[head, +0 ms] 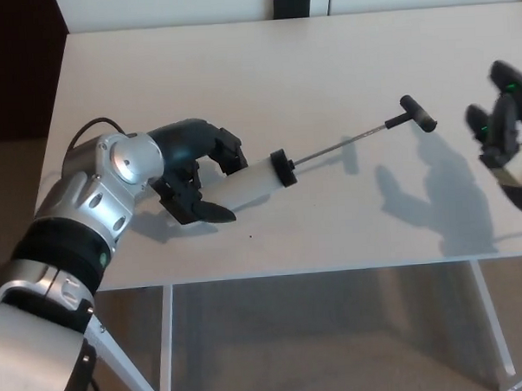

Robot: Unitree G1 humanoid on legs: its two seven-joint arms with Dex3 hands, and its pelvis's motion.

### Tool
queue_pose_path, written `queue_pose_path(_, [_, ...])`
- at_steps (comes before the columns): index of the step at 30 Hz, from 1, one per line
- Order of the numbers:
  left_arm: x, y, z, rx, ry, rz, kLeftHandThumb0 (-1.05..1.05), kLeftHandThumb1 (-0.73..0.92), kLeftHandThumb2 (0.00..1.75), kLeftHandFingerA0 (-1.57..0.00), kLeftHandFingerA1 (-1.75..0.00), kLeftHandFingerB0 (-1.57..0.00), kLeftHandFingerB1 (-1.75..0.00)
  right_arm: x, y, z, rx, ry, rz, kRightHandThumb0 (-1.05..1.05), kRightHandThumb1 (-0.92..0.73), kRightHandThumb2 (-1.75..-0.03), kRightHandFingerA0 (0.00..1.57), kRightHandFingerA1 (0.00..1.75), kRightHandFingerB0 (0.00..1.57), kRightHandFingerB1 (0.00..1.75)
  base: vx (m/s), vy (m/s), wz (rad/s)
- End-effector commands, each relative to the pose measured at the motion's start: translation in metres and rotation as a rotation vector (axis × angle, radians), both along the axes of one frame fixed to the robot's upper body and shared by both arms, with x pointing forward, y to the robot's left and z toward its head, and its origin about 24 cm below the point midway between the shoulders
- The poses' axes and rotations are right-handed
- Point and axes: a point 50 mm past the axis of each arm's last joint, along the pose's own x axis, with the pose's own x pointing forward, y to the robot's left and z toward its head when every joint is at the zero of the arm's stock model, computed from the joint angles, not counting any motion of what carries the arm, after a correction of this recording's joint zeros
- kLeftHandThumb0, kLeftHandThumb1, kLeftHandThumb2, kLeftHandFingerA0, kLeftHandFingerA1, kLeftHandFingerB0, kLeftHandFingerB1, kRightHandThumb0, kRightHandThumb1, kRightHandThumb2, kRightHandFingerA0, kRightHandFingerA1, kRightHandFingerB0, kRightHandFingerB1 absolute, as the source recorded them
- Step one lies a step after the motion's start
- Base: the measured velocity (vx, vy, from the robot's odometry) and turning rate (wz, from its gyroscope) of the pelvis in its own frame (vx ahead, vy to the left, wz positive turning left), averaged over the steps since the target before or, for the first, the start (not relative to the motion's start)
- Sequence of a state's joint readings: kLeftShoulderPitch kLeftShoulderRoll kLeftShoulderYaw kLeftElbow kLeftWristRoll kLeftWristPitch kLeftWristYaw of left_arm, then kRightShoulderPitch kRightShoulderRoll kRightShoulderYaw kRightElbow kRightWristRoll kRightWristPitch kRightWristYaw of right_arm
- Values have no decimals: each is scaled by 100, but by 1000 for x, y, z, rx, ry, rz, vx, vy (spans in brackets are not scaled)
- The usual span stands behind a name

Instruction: The robot walks towards a desk on which an air pump is kept in the middle. It lifts it up and holds it with its left hand and uses its right hand to compress it by pushing its handle inwards.

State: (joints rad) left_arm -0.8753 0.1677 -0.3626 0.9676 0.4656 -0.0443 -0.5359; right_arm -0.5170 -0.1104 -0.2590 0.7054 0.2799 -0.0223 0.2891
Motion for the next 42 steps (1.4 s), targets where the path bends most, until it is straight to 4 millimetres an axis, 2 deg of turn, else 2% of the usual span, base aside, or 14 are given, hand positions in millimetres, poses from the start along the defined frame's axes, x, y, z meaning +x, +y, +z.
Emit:
queue_pose_path(1, [-10, 11, -12, 21, 173, -82, -13, 66, 97, -95, -133, -81, -118, 18, 21, 2, 19, 65, 115, -84, -75, -113, 0, 24, 6, 20, 0, 0, 0])
queue_pose_path(2, [-10, 11, -11, 29, 176, -85, -13, 68, 96, -93, -139, -79, -121, 20, 21, 4, 15, 59, 121, -83, -76, -114, 0, 23, 5, 20, 0, 0, 0])
queue_pose_path(10, [-12, 17, -12, 118, 174, -124, -11, 70, 91, -90, -133, -80, -125, 23, 18, 10, 16, 42, 135, -88, -80, -115, 3, 24, 8, 18, 0, 0, 0])
queue_pose_path(12, [-13, 17, -14, 180, 156, -149, -17, 69, 91, -90, -140, -82, -131, 22, 18, 10, 9, 41, 141, -86, -79, -115, 1, 24, 6, 19, 0, 0, 0])
queue_pose_path(13, [-14, 17, -15, 213, 145, -173, -13, 72, 91, -93, -126, -79, -133, 22, 18, 10, 9, 41, 141, -88, -77, -114, 1, 26, 8, 20, 0, 0, 0])
queue_pose_path(17, [-18, 14, -16, 313, 93, -244, -16, 75, 86, -95, -119, -82, -129, 23, 17, 10, 6, 44, 143, -88, -77, -114, 1, 25, 8, 21, 0, 0, 0])
queue_pose_path(20, [-20, 10, -16, 397, 64, -286, -11, 77, 73, -86, -130, -72, -136, 23, 16, 11, -5, 45, 151, -89, -80, -115, 4, 24, 8, 18, 0, 0, 0])
queue_pose_path(23, [-21, 8, -15, 426, 44, -308, -11, 75, 69, -85, -134, -69, -136, 23, 15, 11, -10, 44, 156, -85, -76, -114, 0, 26, 8, 21, 0, 0, 0])
queue_pose_path(27, [-22, 5, -12, 436, 19, -325, -8, 72, 69, -86, -135, -69, -137, 24, 14, 12, 1, 45, 152, -86, -76, -113, 0, 26, 8, 21, 0, 0, 0])
queue_pose_path(29, [-21, 4, -10, 444, 12, -324, -15, 76, 71, -89, -136, -70, -139, 24, 14, 11, 1, 45, 154, -88, -77, -113, 2, 28, 9, 21, 0, 0, 0])
queue_pose_path(33, [-19, 3, -6, 455, -16, -327, -14, 74, 76, -91, -128, -73, -135, 24, 15, 10, 2, 49, 158, -88, -78, -113, 2, 29, 11, 21, 0, 0, 0])
queue_pose_path(36, [-18, 2, -3, 438, -14, -310, -14, 73, 78, -89, -130, -74, -134, 24, 16, 8, -3, 53, 164, -89, -80, -114, 4, 29, 11, 20, 0, 0, 0])
queue_pose_path(37, [-16, 2, -1, 427, -10, -300, -14, 74, 75, -91, -125, -76, -128, 24, 17, 7, -5, 56, 168, -89, -80, -114, 5, 28, 10, 20, 0, 0, 0])
queue_pose_path(42, [-11, 2, 11, 365, -19, -258, -14, 75, 79, -89, -129, -78, -125, 22, 20, 1, -11, 71, 178, -85, -75, -114, 0, 26, 7, 21, 0, 0, 0])
